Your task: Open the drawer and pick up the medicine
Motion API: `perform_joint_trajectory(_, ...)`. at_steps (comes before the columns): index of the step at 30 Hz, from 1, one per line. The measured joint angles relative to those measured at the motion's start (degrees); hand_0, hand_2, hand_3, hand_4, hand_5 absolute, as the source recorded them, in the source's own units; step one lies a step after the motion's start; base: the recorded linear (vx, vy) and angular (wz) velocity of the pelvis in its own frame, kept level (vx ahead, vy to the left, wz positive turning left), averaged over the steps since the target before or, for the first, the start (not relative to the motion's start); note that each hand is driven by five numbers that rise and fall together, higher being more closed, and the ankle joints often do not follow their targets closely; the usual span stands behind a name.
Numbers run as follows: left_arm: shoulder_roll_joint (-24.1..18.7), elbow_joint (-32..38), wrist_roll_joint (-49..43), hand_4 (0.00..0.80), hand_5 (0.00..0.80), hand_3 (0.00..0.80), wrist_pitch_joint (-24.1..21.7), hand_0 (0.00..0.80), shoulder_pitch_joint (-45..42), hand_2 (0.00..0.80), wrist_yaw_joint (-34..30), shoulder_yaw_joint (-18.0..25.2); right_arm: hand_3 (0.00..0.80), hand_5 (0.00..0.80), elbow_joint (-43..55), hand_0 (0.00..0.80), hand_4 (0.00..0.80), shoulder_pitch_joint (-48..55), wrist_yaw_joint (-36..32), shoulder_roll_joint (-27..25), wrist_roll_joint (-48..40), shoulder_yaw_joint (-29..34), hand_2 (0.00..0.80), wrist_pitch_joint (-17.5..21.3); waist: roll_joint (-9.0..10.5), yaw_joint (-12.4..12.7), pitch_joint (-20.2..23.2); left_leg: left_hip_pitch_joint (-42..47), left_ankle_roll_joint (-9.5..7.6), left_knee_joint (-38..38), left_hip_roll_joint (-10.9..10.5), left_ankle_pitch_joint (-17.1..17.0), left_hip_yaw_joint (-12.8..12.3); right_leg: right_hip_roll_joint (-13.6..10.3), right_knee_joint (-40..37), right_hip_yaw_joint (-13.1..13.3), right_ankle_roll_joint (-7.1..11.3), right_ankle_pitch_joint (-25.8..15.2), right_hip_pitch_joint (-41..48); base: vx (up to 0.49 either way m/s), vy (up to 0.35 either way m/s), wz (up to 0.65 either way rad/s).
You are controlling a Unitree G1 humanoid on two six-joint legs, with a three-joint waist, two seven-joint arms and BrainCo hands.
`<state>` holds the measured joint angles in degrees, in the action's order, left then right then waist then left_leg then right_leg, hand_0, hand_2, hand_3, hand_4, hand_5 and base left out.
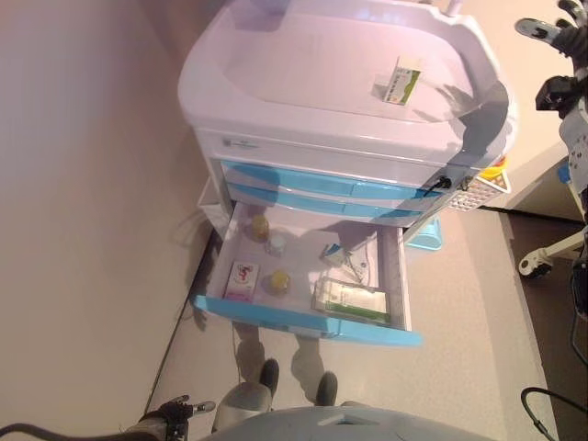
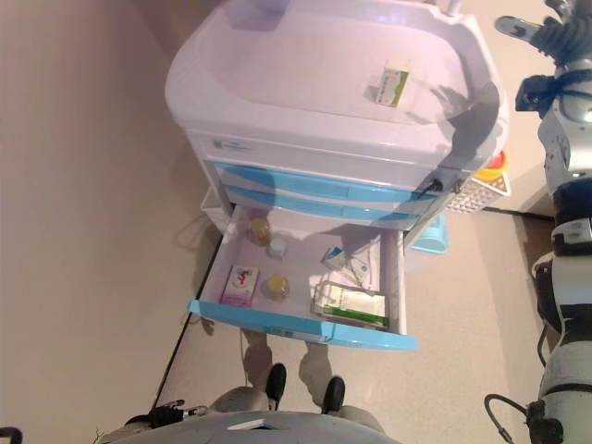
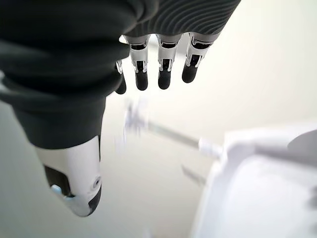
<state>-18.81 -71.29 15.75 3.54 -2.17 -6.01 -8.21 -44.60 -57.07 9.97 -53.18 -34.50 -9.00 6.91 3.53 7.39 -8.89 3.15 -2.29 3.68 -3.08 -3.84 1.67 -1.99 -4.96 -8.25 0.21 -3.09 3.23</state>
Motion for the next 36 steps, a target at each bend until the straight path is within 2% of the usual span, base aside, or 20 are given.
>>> perform_joint_trajectory(6,0.46,-0.40,0.01,0.000,0.000,0.000,0.03,0.000,-1.24,0.000,0.00,-0.07,0.000,0.000,5.53,0.000,0.000,14.05,8.06,6.11,-0.14,9.88,0.000,4.94,-0.29,-3.44,1.80,0.76,-0.20,0.87,0.28,0.12,-3.16,0.31,0.08,3.17,0.23,-0.41,-0.91,-0.030,0.014,-0.28)
perform_joint_trajectory(9,1.00,-0.46,0.00,0.000,0.000,0.000,0.05,0.000,-1.26,0.000,0.09,-0.05,0.000,0.000,7.35,0.000,0.000,21.86,8.92,10.55,0.94,13.36,0.000,5.90,-0.48,-5.22,2.34,1.35,-0.32,1.22,0.38,0.22,-4.26,0.46,0.06,4.26,0.22,-0.50,-0.91,-0.034,0.003,-0.20)
perform_joint_trajectory(17,2.21,-0.53,-0.03,0.000,0.000,0.000,-0.05,0.000,-1.37,0.000,1.27,-0.05,0.000,0.000,6.22,0.000,0.000,41.08,9.51,23.37,6.78,12.23,0.000,5.61,-0.76,-7.13,2.65,1.40,-0.09,1.37,0.96,0.57,-6.40,1.07,0.03,6.28,-0.17,-0.86,-1.76,-0.030,-0.001,-0.15)
perform_joint_trajectory(25,2.45,-1.39,0.56,0.000,0.000,0.000,-2.08,0.000,-0.51,0.000,1.79,-1.55,0.000,0.000,-7.17,0.000,0.000,48.43,6.92,27.89,13.37,8.84,0.000,5.35,-1.94,-7.53,1.86,0.08,-0.07,1.11,1.10,0.69,-7.23,1.14,1.65,7.25,0.06,-0.66,-4.06,-0.105,-0.016,-0.07)
perform_joint_trajectory(31,1.90,-0.86,0.61,0.000,0.000,0.000,-6.13,0.000,6.50,0.000,2.64,-4.93,0.000,0.000,-14.26,0.000,0.000,47.93,5.82,29.96,18.93,2.35,0.000,5.64,-2.91,-7.58,-6.61,-8.29,-0.34,-6.50,1.01,1.49,-7.10,0.59,7.42,6.98,0.01,-0.54,-11.42,-0.272,-0.073,0.03)
perform_joint_trajectory(33,1.50,-0.31,1.48,0.000,0.000,0.000,-7.04,0.000,10.25,0.000,3.37,-6.35,0.000,0.000,-15.64,0.000,0.000,46.33,6.37,30.11,22.41,-0.92,0.000,6.60,-2.87,-7.63,-10.26,-13.36,-0.04,-11.36,1.14,2.70,-7.02,0.32,11.71,5.98,-0.53,0.42,-16.15,-0.271,-0.063,0.08)
perform_joint_trajectory(36,0.97,0.20,2.78,0.000,0.000,0.000,-8.44,0.000,15.20,0.000,4.02,-6.76,0.000,0.000,-16.06,0.000,0.000,43.79,7.25,30.53,26.75,-3.99,0.000,6.73,-2.37,-7.72,-15.14,-20.12,-0.34,-18.71,1.15,4.60,-6.78,0.05,19.47,6.01,-1.00,2.54,-23.22,-0.135,-0.042,0.05)
